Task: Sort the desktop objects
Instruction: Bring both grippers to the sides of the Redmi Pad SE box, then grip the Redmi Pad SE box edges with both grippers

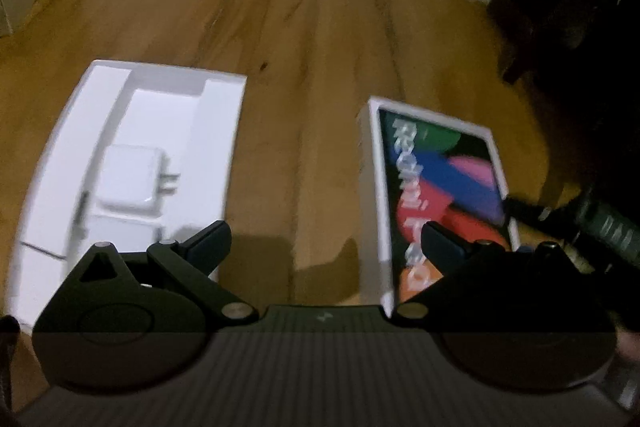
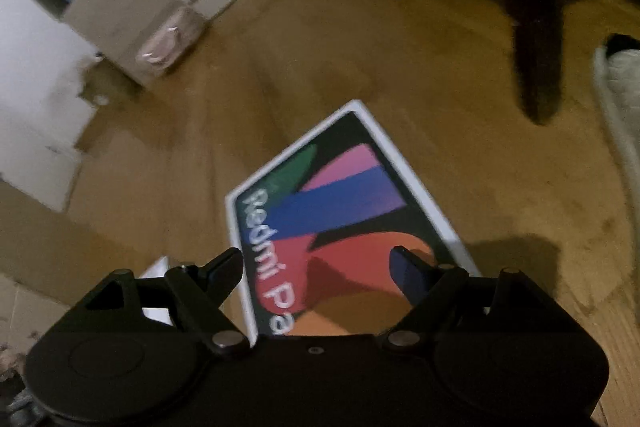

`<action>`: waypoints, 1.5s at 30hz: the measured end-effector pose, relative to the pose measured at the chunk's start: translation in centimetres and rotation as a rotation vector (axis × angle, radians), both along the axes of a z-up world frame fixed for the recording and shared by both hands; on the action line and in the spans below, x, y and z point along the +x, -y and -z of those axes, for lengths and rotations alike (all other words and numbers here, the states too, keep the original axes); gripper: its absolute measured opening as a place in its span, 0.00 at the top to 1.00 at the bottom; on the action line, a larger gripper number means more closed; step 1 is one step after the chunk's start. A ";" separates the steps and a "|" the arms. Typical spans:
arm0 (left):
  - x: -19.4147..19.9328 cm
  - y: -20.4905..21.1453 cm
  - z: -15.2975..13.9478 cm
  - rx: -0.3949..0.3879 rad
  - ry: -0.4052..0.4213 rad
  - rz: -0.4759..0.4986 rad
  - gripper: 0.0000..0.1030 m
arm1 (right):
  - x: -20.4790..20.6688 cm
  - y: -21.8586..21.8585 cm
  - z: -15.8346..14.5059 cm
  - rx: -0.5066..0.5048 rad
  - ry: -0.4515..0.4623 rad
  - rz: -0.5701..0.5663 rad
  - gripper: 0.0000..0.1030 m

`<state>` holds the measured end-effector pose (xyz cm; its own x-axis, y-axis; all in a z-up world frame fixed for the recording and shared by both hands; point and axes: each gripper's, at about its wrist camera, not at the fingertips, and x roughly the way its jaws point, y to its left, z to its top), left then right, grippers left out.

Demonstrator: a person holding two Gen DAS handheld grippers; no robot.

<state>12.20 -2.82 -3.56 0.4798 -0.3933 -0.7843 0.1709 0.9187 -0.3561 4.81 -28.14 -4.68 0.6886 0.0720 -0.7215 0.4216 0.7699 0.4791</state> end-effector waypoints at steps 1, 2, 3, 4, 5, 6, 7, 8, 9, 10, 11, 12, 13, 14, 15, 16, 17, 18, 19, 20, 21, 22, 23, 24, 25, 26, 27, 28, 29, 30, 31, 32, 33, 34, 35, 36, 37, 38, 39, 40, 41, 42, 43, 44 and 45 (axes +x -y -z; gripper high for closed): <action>0.0 0.3 0.2 -0.015 0.000 0.000 0.00 | 0.4 0.0 0.2 -0.025 -0.012 -0.030 0.18; 0.1 0.7 0.4 -0.016 -0.005 0.013 0.00 | 0.7 -0.1 0.5 -0.071 -0.044 -0.046 0.18; 0.2 1.3 0.5 -0.007 -0.003 0.029 0.00 | 0.9 -0.2 0.8 -0.123 -0.080 -0.049 0.18; 0.2 1.8 0.7 0.005 0.002 0.047 0.00 | 1.1 -0.2 1.0 -0.171 -0.108 -0.051 0.18; 0.2 2.4 0.9 0.014 0.003 0.064 0.00 | 1.2 -0.1 1.1 -0.203 -0.122 -0.052 0.18; 0.2 2.9 1.3 0.015 -0.007 0.075 0.00 | 1.3 0.0 1.2 -0.218 -0.126 -0.055 0.18; 0.2 3.3 1.7 0.009 -0.023 0.080 0.00 | 1.4 0.2 1.1 -0.229 -0.128 -0.056 0.18; 0.3 3.6 2.1 0.000 -0.039 0.083 0.00 | 1.6 0.3 1.0 -0.243 -0.132 -0.056 0.18; 0.3 3.9 2.5 -0.005 -0.055 0.086 0.00 | 1.7 0.4 0.9 -0.271 -0.140 -0.050 0.18; 0.5 4.2 2.9 -0.006 -0.070 0.089 0.00 | 1.6 0.4 0.8 -0.313 -0.159 -0.040 0.18; 0.6 4.5 3.3 -0.008 -0.085 0.092 0.00 | 1.6 0.4 0.7 -0.358 -0.184 -0.033 0.18; 0.6 4.8 3.7 -0.009 -0.096 0.095 0.00 | 1.6 0.4 0.7 -0.403 -0.209 -0.026 0.18; 0.7 5.0 3.9 -0.010 -0.103 0.097 0.00 | 1.7 0.5 0.7 -0.433 -0.228 -0.030 0.18; 0.7 5.3 4.1 -0.012 -0.109 0.100 0.00 | 1.7 0.8 0.9 -0.437 -0.238 -0.040 0.18; 0.7 5.5 4.3 -0.014 -0.114 0.104 0.00 | 1.6 1.3 1.2 -0.428 -0.245 -0.043 0.18; 0.8 5.7 4.4 -0.013 -0.119 0.105 0.00 | 1.5 1.7 1.4 -0.412 -0.249 -0.040 0.18; 0.8 5.9 4.5 -0.012 -0.123 0.107 0.00 | 1.3 2.1 1.6 -0.388 -0.250 -0.030 0.18; 0.8 6.0 4.6 -0.008 -0.126 0.107 0.00 | 1.2 2.2 1.7 -0.370 -0.249 -0.026 0.18; 0.8 6.2 4.7 -0.002 -0.126 0.111 0.00 | 1.0 2.0 1.8 -0.359 -0.245 -0.027 0.18; 0.7 6.4 4.8 0.002 -0.125 0.121 0.00 | 0.8 1.8 1.9 -0.349 -0.240 -0.029 0.19; 0.6 6.5 4.8 0.006 -0.126 0.128 0.00 | 0.7 1.6 2.0 -0.338 -0.236 -0.030 0.19; 0.6 6.4 4.9 0.012 -0.129 0.130 0.00 | 0.7 1.4 2.1 -0.330 -0.233 -0.039 0.19; 0.5 6.4 4.9 0.020 -0.135 0.129 0.00 | 0.9 1.1 2.3 -0.323 -0.230 -0.055 0.19; 0.5 6.3 5.0 0.033 -0.143 0.119 0.00 | 1.0 0.8 2.5 -0.310 -0.226 -0.071 0.19; 0.4 6.2 5.2 0.040 -0.150 0.110 0.00 | 1.1 0.5 2.6 -0.288 -0.221 -0.084 0.20; 0.4 6.0 5.3 0.032 -0.155 0.108 0.00 | 1.1 0.2 2.7 -0.266 -0.218 -0.093 0.20; 0.4 5.8 5.4 0.016 -0.160 0.111 0.00 | 1.1 -0.1 2.8 -0.252 -0.217 -0.094 0.20; 0.4 5.5 5.5 0.000 -0.164 0.115 0.00 | 1.2 -0.3 2.8 -0.244 -0.225 -0.096 0.21; 0.4 5.1 5.5 -0.016 -0.167 0.119 0.01 | 1.2 -0.4 2.8 -0.226 -0.241 -0.114 0.22; 0.5 4.8 5.6 -0.031 -0.170 0.123 0.02 | 1.2 -0.4 2.7 -0.203 -0.256 -0.137 0.24; 0.5 4.5 5.6 -0.041 -0.174 0.124 0.03 | 1.2 -0.4 2.6 -0.179 -0.266 -0.157 0.26; 0.6 4.3 5.5 -0.037 -0.171 0.123 0.03 | 1.2 -0.4 2.6 -0.154 -0.277 -0.177 0.26; 0.6 4.2 5.4 -0.025 -0.161 0.126 0.04 | 1.2 -0.4 2.5 -0.134 -0.279 -0.183 0.26; 0.6 4.0 5.3 -0.014 -0.151 0.129 0.05 | 1.2 -0.4 2.5 -0.120 -0.273 -0.175 0.26; 0.6 3.9 5.2 -0.001 -0.142 0.132 0.05 | 1.3 -0.3 2.6 -0.112 -0.268 -0.161 0.26; 0.6 3.8 5.2 0.009 -0.136 0.130 0.05 | 1.4 -0.2 2.7 -0.116 -0.263 -0.147 0.26; 0.7 3.8 5.2 0.014 -0.133 0.125 0.05 | 1.4 -0.3 2.9 -0.126 -0.257 -0.139 0.26; 0.7 3.8 5.3 0.019 -0.131 0.119 0.05 | 1.4 -0.3 3.1 -0.137 -0.251 -0.132 0.26; 0.8 3.8 5.4 0.019 -0.132 0.117 0.05 | 1.5 -0.4 3.3 -0.145 -0.243 -0.128 0.26; 1.0 3.8 5.5 0.013 -0.134 0.117 0.05 | 1.4 -0.4 3.5 -0.139 -0.224 -0.127 0.25; 1.2 3.9 5.6 0.009 -0.135 0.119 0.05 | 1.4 -0.2 3.8 -0.127 -0.194 -0.127 0.20; 1.3 4.1 5.7 0.006 -0.140 0.125 0.05 | 1.5 -0.1 4.0 -0.117 -0.175 -0.123 0.20; 1.5 4.3 5.9 0.012 -0.154 0.128 0.05 | 1.5 0.0 4.2 -0.111 -0.166 -0.114 0.20; 1.6 4.6 6.1 0.022 -0.166 0.121 0.02 | 1.5 0.1 4.4 -0.105 -0.159 -0.107 0.20; 1.6 4.7 6.1 0.027 -0.169 0.112 0.02 | 1.5 0.2 4.5 -0.101 -0.154 -0.102 0.20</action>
